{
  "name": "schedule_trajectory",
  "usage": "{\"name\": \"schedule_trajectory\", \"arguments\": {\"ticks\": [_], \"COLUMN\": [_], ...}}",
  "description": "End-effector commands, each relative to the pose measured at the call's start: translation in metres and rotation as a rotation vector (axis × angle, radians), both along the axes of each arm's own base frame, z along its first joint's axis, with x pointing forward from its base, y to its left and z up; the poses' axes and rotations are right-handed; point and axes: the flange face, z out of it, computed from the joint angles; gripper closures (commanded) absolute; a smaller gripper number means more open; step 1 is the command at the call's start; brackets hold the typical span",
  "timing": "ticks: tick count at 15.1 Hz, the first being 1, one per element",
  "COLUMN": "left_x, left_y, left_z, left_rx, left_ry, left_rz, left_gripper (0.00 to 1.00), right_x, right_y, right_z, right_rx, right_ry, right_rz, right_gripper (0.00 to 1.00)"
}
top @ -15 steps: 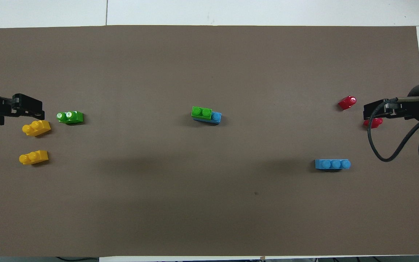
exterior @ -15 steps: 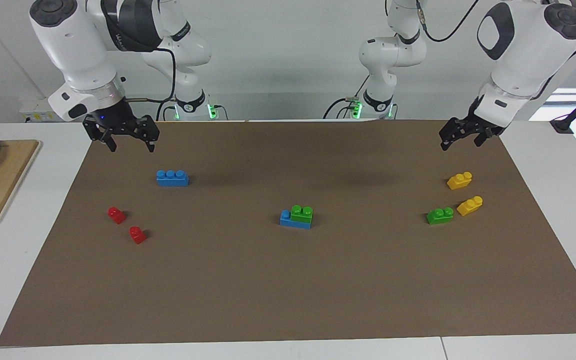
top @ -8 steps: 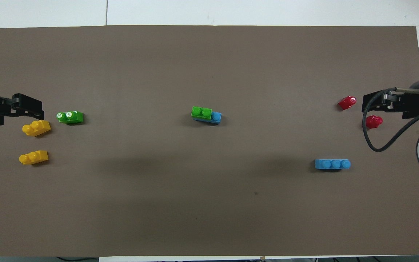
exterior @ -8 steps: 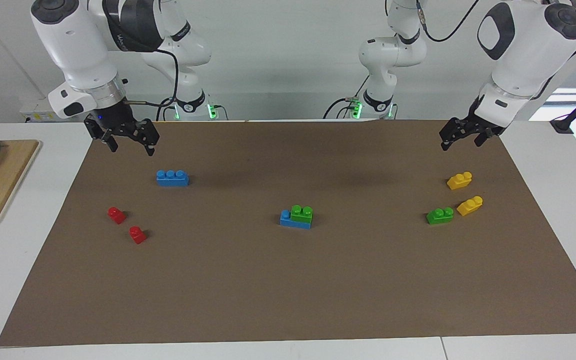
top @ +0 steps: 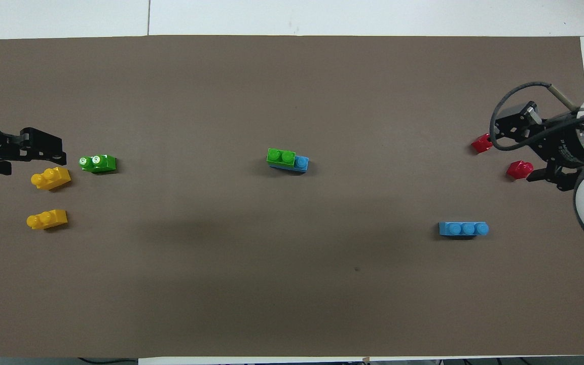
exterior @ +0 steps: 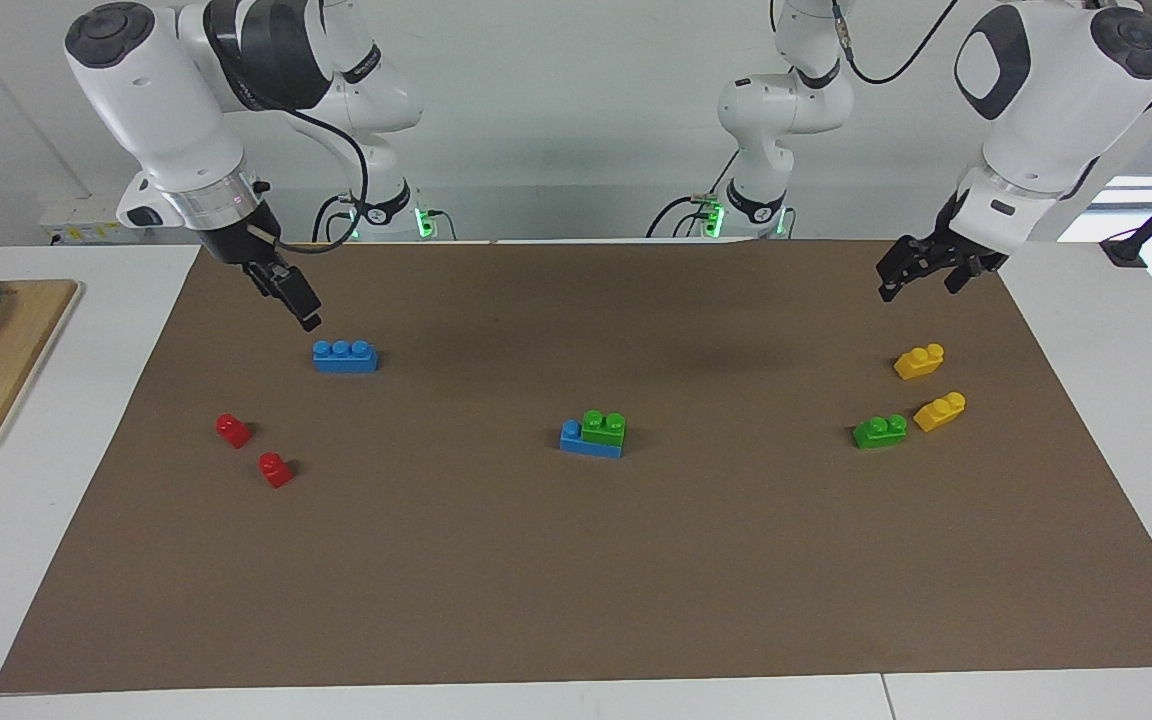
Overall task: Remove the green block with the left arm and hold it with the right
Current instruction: 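Reach the left gripper and the right gripper toward the green-blue stack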
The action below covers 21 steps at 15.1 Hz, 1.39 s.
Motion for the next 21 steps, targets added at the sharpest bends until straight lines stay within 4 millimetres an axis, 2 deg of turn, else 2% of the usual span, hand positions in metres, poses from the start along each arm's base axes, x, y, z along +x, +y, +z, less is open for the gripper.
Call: {"name": "schedule_trajectory", "arguments": {"ticks": [1,5,7,9,10,12,15,17,21], "left_x": [0.008,0.017,0.022,0.025,0.026,0.026,0.026,0.024,0.021], "left_y": [-0.018,-0.041,-0.061,-0.072,-0.079,-0.109,-0.136,-0.162,-0.219], "left_z": [-0.005,-0.019,-0.032,-0.038,-0.041,-0.046,-0.048,-0.054,-0.07], "left_rx": [-0.009,-0.011,-0.002,-0.004,-0.003,-0.004,-0.045,-0.053,-0.071], "left_ry": [-0.013,-0.003,0.009,0.016,0.018,0.016,0.023,0.02,0.017], "left_rz": [0.162,0.372,0.462,0.557,0.606,0.72,0.879,0.959,1.108], "left_gripper": [0.0,0.0,0.0,0.0,0.0,0.0,0.0,0.0,0.0], "right_x": [0.009,0.023,0.03,0.037,0.038,0.039,0.041,0.043,0.035], "right_y": [0.011,0.025,0.045,0.054,0.071,0.095,0.127,0.131,0.158], "right_z": [-0.019,-0.043,-0.055,-0.073,-0.08,-0.096,-0.119,-0.14,-0.165], "right_rx": [0.081,0.185,0.239,0.278,0.291,0.298,0.298,0.289,0.309], "right_ry": [0.06,0.142,0.175,0.201,0.195,0.175,0.184,0.184,0.174], "right_rz": [-0.204,-0.463,-0.555,-0.649,-0.672,-0.732,-0.723,-0.733,-0.736], "right_gripper": [0.03,0.03,0.03,0.03,0.03,0.03,0.03,0.03,0.03]}}
